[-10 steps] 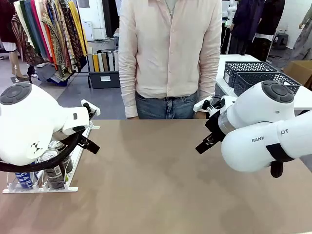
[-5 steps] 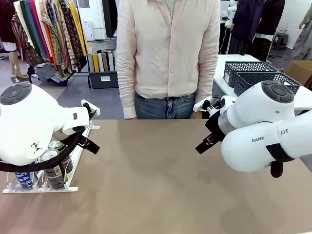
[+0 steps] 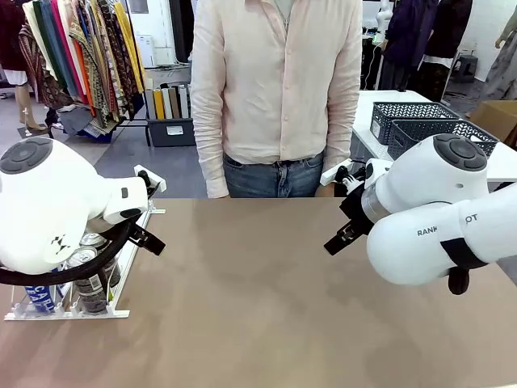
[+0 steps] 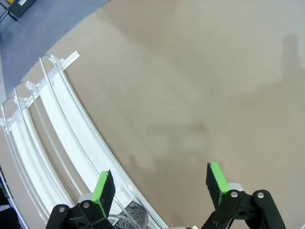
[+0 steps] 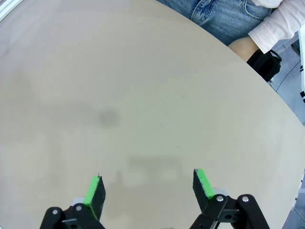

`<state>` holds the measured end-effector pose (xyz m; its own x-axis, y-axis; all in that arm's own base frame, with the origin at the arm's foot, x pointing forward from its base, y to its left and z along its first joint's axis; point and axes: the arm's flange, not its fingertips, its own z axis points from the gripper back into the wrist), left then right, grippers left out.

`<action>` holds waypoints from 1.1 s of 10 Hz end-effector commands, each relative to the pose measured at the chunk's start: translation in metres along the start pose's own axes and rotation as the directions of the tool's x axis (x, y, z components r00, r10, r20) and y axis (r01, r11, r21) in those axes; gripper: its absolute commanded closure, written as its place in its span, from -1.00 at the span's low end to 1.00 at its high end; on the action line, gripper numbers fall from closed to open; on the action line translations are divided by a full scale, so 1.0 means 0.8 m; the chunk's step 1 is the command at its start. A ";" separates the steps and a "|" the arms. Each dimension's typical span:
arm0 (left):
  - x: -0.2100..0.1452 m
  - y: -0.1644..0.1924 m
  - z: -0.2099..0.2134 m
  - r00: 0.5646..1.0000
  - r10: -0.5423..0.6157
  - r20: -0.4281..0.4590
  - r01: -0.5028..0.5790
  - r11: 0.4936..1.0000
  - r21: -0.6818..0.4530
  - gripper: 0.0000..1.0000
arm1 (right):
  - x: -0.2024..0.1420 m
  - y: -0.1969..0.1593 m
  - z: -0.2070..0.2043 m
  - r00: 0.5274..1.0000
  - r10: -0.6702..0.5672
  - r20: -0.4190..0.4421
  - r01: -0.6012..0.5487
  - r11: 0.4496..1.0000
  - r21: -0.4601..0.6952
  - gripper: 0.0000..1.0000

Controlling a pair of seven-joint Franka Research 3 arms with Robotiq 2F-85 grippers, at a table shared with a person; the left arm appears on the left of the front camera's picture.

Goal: Retrieve and store the cans from the dispenser.
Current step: Pick up one can from the Automatic Can Dispenser and place it in the middle of the table.

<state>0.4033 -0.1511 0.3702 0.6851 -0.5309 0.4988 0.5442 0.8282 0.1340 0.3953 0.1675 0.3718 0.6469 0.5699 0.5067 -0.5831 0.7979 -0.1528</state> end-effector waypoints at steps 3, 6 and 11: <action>0.001 0.013 0.030 0.998 0.020 -0.066 -0.034 0.974 -0.222 -1.00 | -0.008 -0.016 0.027 0.997 -0.064 -0.050 0.073 0.975 0.208 -1.00; 0.015 0.064 0.121 0.896 0.202 -0.395 -0.402 0.748 -0.529 -1.00 | -0.052 -0.100 0.134 0.816 -0.536 -0.215 0.549 0.603 0.579 -1.00; -0.088 0.262 0.226 0.745 0.625 -0.232 -0.522 0.330 -0.786 -1.00 | -0.203 -0.213 0.247 0.585 -0.802 -0.119 0.529 0.267 0.805 -1.00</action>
<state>0.3682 0.0750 0.5435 0.9599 -0.0184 0.2798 0.2574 0.4532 -0.8534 0.2925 -0.0859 0.5036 0.9197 -0.2032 0.3359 -0.2309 0.4119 0.8815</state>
